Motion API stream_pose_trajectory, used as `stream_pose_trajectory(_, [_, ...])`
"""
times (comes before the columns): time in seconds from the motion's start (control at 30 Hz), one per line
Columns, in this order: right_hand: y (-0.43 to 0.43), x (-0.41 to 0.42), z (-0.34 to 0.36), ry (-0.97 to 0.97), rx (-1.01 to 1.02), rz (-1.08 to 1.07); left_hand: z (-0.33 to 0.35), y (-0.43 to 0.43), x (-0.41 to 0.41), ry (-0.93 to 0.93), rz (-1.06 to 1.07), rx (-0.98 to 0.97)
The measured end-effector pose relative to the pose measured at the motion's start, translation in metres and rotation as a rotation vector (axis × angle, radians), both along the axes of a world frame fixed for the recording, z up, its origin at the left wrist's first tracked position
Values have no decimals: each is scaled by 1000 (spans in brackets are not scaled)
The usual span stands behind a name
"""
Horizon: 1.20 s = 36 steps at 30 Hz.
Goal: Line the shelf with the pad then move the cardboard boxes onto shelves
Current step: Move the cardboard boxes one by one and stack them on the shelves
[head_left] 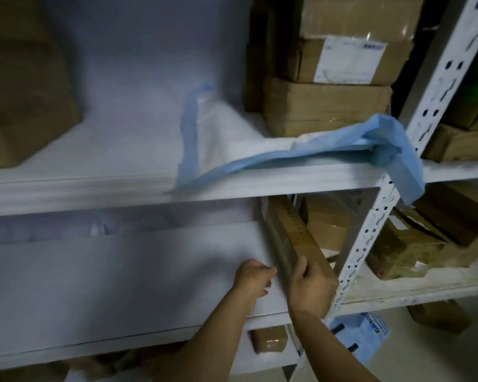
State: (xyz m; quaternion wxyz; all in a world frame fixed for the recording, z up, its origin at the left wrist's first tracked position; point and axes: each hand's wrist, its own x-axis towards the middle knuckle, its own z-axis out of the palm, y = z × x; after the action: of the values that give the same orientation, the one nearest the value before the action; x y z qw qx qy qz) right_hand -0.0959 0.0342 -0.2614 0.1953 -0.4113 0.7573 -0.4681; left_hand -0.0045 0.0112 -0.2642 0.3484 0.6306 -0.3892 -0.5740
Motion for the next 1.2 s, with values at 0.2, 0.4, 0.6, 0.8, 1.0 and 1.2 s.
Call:
stream_pose_trajectory(0.2, [49, 129, 71, -227, -264, 213, 74, 63, 120, -241, 235, -292])
stream_pose_trajectory(0.4, [71, 231, 181, -340, -516, 555, 179, 114, 242, -268, 556, -695])
stream_pose_trajectory(0.6, [57, 276, 281, -502, -531, 792, 295, 128, 321, -394, 714, -973])
stream_pose_trajectory(0.8, [7, 301, 378, -586, -317, 900, 390, 106, 353, -580, 822, -1148])
stream_pose_trajectory(1.0, [-24, 321, 447, -538, -305, 1037, 463, 64, 379, -1032, 974, -1169])
stream_pose_trajectory(1.2, [-45, 342, 473, -428, -316, 1068, 491, 40, 389, -1397, 984, -803])
